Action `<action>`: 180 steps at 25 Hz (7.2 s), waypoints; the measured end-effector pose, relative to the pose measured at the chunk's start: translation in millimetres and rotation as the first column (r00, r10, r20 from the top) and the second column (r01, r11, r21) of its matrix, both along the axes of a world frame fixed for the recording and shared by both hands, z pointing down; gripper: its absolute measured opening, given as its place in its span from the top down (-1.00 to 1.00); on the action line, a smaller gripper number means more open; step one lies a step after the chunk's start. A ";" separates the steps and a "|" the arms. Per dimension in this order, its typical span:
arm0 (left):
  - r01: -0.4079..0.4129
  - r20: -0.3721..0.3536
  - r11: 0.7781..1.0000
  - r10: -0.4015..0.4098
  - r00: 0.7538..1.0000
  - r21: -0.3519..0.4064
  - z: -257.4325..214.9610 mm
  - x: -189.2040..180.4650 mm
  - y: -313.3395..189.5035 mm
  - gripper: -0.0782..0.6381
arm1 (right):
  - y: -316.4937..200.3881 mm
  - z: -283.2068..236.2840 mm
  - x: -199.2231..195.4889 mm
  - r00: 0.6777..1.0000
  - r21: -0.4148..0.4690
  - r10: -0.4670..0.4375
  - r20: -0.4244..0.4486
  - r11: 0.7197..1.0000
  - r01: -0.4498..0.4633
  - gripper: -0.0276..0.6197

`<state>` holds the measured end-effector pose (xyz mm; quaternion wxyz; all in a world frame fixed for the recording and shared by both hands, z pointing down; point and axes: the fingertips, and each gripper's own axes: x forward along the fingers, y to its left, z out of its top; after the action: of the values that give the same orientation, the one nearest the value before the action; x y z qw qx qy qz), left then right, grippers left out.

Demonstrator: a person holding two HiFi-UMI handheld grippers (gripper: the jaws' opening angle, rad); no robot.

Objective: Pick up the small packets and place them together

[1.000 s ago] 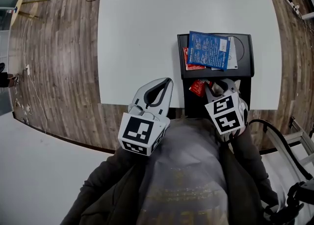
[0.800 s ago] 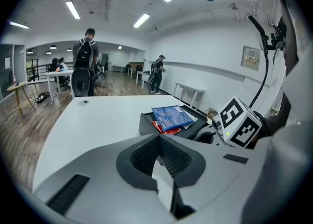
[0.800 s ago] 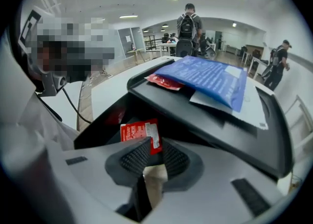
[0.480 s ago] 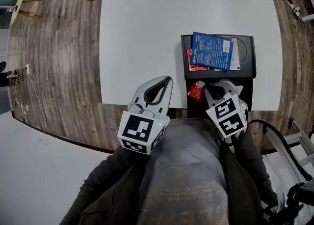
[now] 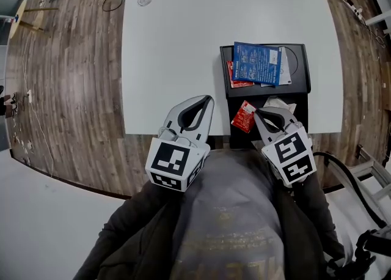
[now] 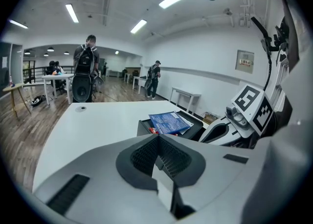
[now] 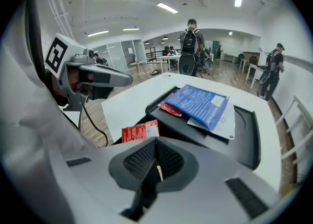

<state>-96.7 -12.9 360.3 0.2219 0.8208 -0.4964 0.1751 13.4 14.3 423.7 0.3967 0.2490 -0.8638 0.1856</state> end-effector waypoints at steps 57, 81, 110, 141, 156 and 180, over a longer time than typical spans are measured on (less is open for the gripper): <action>-0.006 -0.026 0.997 0.008 1.000 0.071 -23.3 -0.8 -13.4 0.78 | -101.0 -76.6 61.7 0.960 0.294 0.280 -0.026 0.920 -0.261 0.69; -0.027 0.049 0.999 0.029 0.998 -0.038 3.2 8.3 17.1 0.78 | -30.7 37.2 60.9 0.975 0.019 0.075 -0.207 0.997 -0.072 0.90; -0.026 0.013 0.998 0.027 1.000 -0.051 8.9 7.1 5.4 0.78 | 0.7 58.6 42.8 0.984 -0.169 -0.028 -0.177 0.986 -0.002 0.29; -0.046 -0.032 0.998 0.047 0.998 0.034 -7.7 4.7 9.3 0.78 | -11.6 -44.4 33.9 0.996 0.075 0.086 0.008 0.993 -0.087 0.87; 0.067 0.001 0.996 -0.067 0.998 0.058 -23.0 -17.3 -6.0 0.78 | -131.1 -46.7 79.6 0.982 0.184 0.170 -0.086 0.971 -0.152 0.86; 0.033 -0.007 0.998 -0.033 0.999 0.049 -16.7 1.1 -7.8 0.78 | -131.0 -51.0 92.7 0.953 0.161 0.292 0.079 0.940 -0.301 0.75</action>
<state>-95.7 -20.7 343.6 0.2059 0.8182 -0.5134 0.1567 106.1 -116.6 372.7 0.3180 0.4042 -0.8396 0.1750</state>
